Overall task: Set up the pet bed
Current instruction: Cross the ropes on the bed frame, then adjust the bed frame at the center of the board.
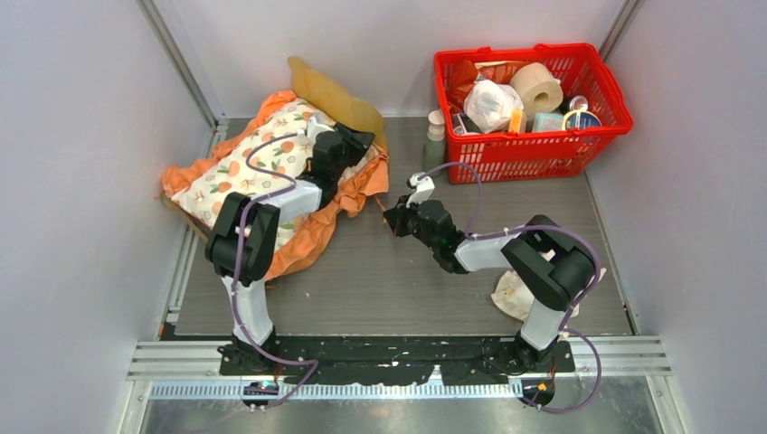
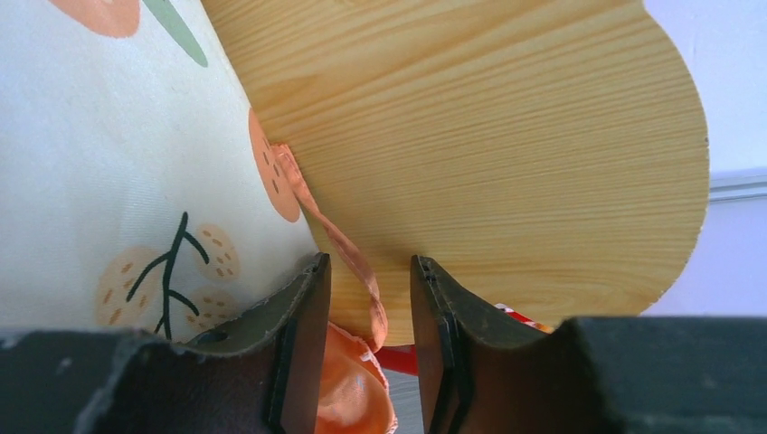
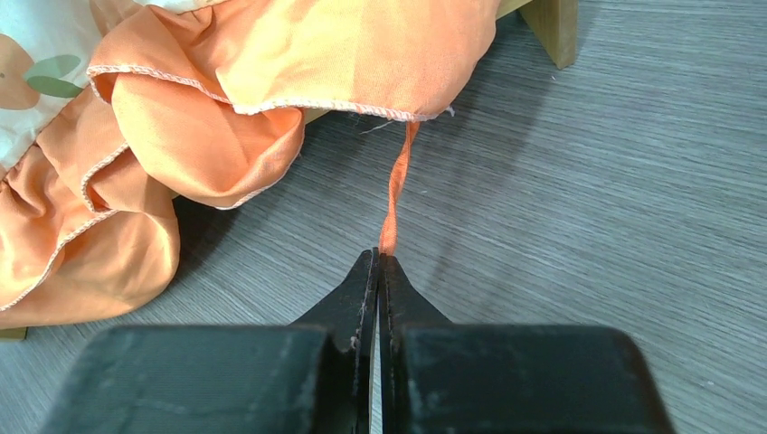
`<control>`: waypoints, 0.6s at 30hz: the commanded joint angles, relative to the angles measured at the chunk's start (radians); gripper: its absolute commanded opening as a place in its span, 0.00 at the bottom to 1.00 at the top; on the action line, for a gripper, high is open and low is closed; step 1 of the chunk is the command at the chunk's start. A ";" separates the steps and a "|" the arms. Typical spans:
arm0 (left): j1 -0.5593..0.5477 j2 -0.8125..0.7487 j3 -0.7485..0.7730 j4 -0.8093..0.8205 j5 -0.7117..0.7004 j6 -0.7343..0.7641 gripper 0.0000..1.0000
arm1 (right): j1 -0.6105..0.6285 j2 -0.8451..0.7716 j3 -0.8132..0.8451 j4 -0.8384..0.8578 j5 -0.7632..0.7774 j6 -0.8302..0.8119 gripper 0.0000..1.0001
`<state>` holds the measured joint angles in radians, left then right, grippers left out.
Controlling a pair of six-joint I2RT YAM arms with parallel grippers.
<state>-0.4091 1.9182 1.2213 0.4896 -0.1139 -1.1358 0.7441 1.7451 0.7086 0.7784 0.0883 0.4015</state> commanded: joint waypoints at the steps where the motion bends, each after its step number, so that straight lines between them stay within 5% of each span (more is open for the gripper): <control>1: -0.014 0.029 -0.008 0.154 -0.023 -0.084 0.40 | -0.001 -0.044 0.005 0.054 0.008 -0.009 0.05; 9: -0.034 0.055 -0.016 0.231 -0.066 -0.096 0.25 | -0.002 -0.055 -0.022 0.076 0.019 -0.014 0.05; 13: -0.043 0.066 -0.041 0.321 -0.104 -0.096 0.00 | -0.002 -0.064 -0.028 0.075 0.021 -0.021 0.05; 18: -0.043 -0.025 -0.097 0.314 -0.105 0.029 0.00 | -0.003 -0.109 -0.060 0.076 0.056 -0.020 0.05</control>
<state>-0.4458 1.9717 1.1599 0.7261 -0.1909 -1.2083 0.7418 1.7203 0.6765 0.8055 0.1089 0.3935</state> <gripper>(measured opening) 0.011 0.060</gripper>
